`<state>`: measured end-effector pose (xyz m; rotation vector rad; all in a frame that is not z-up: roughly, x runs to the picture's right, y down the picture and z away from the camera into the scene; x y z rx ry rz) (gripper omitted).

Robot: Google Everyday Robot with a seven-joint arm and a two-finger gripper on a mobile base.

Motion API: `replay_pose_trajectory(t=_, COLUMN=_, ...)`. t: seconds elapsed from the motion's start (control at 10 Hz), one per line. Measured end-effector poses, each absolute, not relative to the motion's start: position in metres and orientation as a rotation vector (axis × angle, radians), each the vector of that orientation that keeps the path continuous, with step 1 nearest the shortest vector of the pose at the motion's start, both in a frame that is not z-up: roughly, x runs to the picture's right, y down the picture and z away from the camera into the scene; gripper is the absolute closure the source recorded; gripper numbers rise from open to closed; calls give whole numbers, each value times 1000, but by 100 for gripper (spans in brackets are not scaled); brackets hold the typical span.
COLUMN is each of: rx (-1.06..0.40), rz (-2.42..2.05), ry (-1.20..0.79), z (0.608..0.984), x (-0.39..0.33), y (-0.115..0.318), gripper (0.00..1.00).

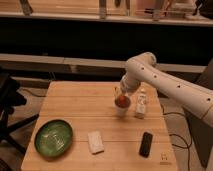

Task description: Place the pepper in the ceramic cup

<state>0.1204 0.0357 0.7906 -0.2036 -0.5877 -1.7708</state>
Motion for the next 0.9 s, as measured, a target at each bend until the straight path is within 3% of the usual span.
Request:
replay_pose_trajectory(t=0.2, rx=-202, rz=-1770, ry=-589, z=791, x=122, y=36, gripper=26)
replay_pose_trajectory(t=0.4, rx=-201, rz=-1764, ry=-584, z=792, x=126, y=34, gripper=20)
replay_pose_trajectory(t=0.9, rx=-205, rz=-1755, ry=-584, z=800, x=128, y=36, gripper=20)
